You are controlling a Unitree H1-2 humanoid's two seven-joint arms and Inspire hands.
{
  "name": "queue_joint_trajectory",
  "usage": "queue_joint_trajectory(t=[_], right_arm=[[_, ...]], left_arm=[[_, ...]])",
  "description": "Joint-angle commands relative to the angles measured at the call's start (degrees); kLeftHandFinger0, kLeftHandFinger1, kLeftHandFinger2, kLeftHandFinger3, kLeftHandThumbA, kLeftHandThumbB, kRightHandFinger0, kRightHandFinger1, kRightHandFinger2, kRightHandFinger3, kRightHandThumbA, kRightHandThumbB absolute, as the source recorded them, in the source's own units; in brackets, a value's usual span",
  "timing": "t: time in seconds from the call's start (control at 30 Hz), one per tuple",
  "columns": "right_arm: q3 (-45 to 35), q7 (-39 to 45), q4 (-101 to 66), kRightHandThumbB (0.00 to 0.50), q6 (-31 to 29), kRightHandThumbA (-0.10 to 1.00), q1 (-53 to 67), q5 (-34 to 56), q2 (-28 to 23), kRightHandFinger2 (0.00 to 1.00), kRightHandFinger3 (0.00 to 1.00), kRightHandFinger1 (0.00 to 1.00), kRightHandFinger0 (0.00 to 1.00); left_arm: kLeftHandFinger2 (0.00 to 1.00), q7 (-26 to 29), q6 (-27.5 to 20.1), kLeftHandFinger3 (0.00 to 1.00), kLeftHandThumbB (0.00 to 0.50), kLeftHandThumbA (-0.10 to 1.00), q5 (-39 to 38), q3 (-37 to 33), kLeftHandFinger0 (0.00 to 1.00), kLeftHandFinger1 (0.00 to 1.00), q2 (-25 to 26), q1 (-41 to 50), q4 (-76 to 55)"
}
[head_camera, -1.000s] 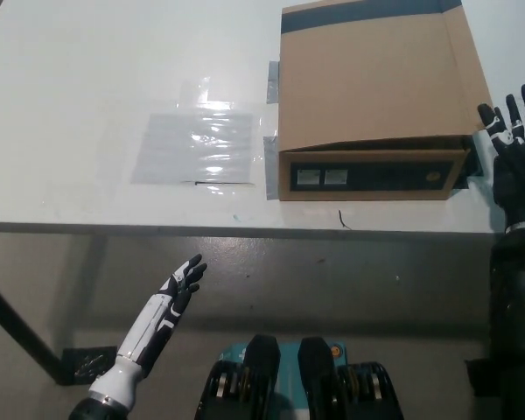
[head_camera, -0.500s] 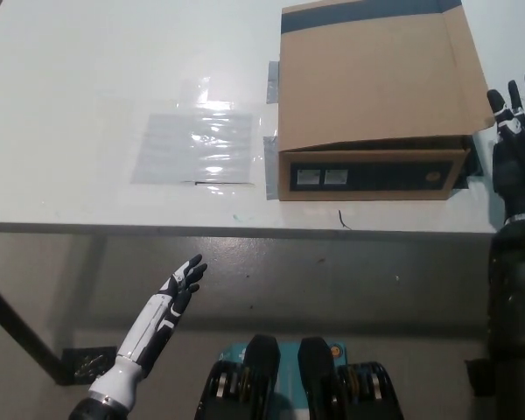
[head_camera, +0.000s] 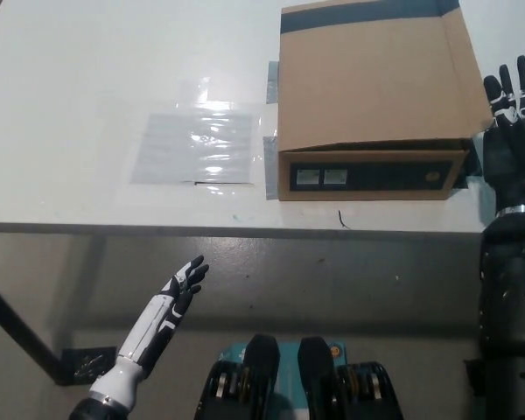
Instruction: A small storage box is placed at the center of the table and the robot uses its right hand to slide under its lid and push it upwards to open it
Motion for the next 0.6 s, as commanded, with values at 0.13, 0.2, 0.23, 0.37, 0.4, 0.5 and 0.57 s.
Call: queue_joint_trajectory(t=[0.13,0.2,0.23,0.37,0.4,0.5,0.57], right_arm=[[-0.09,1.44,1.83,0.322,0.13,1.00,-4.13,1.59,0.44,1.00,1.00,1.00,1.00],[-0.12,2.06,2.76,0.330,-0.25,1.00,-3.75,1.50,0.23,1.00,1.00,1.00,1.00],[-0.20,2.16,3.29,0.323,-0.32,1.00,-3.75,1.56,0.33,1.00,1.00,1.00,1.00],[0.12,2.39,3.41,0.320,-0.53,1.00,-3.91,1.12,0.38,1.00,1.00,1.00,1.00],[0.17,2.34,3.18,0.319,-0.46,1.00,-3.97,1.09,0.35,1.00,1.00,1.00,1.00],[-0.04,2.03,2.65,0.320,-0.33,1.00,-4.38,1.42,0.48,1.00,1.00,1.00,1.00],[-0.15,1.85,2.70,0.323,-0.29,1.00,-4.56,1.50,0.47,1.00,1.00,1.00,1.00]], left_arm=[[1.00,-0.85,-1.33,1.00,0.500,1.00,-0.72,0.12,1.00,1.00,0.28,-0.98,-0.82],[1.00,-0.78,-1.29,1.00,0.500,1.00,-0.52,0.03,1.00,1.00,0.22,-0.90,-0.83],[1.00,-0.77,-1.51,1.00,0.500,1.00,-0.44,0.03,1.00,1.00,0.28,-1.05,-0.55],[1.00,-0.80,-1.49,1.00,0.500,1.00,-0.32,0.00,1.00,1.00,0.40,-1.01,-0.66],[1.00,-0.69,-1.53,1.00,0.500,1.00,-0.15,-0.01,1.00,1.00,0.39,-1.03,-0.60],[1.00,-0.68,-1.72,1.00,0.500,1.00,-0.14,0.02,1.00,1.00,0.44,-1.08,-0.45],[1.00,-0.72,-1.76,1.00,0.500,1.00,-0.20,0.02,1.00,1.00,0.45,-1.07,-0.38]])
